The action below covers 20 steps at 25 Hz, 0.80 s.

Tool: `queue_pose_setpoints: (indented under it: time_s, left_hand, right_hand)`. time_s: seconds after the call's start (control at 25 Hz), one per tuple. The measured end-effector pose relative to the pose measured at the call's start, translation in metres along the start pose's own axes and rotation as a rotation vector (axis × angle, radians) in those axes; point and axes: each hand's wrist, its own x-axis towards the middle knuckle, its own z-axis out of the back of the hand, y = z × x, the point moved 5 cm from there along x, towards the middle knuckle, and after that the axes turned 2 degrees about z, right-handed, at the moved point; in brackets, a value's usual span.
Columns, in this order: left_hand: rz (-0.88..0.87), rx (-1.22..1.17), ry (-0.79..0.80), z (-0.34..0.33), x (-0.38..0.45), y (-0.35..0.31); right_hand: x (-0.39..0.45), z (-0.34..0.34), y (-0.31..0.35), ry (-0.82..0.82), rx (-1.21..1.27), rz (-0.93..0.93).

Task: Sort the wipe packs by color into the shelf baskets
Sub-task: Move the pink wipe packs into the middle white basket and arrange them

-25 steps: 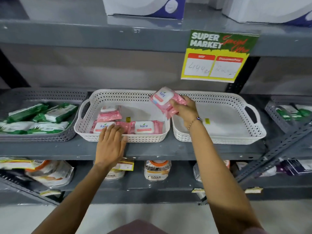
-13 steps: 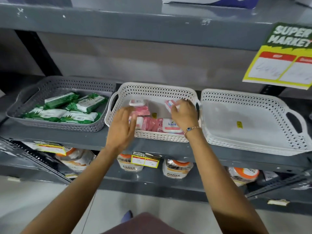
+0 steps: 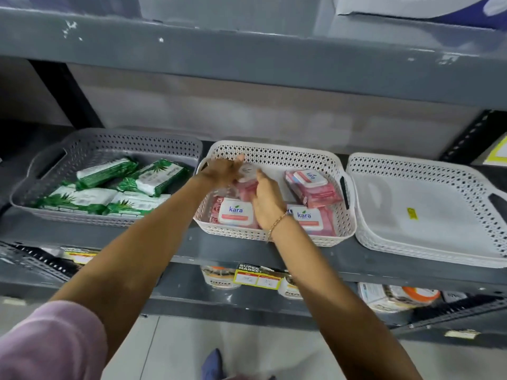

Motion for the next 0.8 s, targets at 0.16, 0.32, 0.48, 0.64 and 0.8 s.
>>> queue_pose_setpoints:
  time_s: [0.16,0.32,0.48,0.64,0.8]
  left_hand:
    - [0.070,-0.135,-0.192,0.003,-0.013,0.002]
    - [0.138,-0.031,-0.273,-0.010,-0.032,0.001]
    - [0.133,0.028,-0.414,-0.007,-0.046,0.005]
    - [-0.060,-0.177,-0.410,0.006,-0.035,-0.044]
    - [-0.245,-0.448,-0.146,-0.015,0.004,-0.103]
  right_hand:
    - [0.026,0.030,0.021,-0.080,-0.474,-0.001]
    - [0.017,0.042,0.020,-0.131,-0.735,0.097]
    - [0.005,0.049,0.020,-0.126,-0.610,0.257]
    - [-0.009,0.079,0.022,-0.289,-0.224,0.335]
    - [-0.014,0.112,0.023,-0.440,-0.041,0.204]
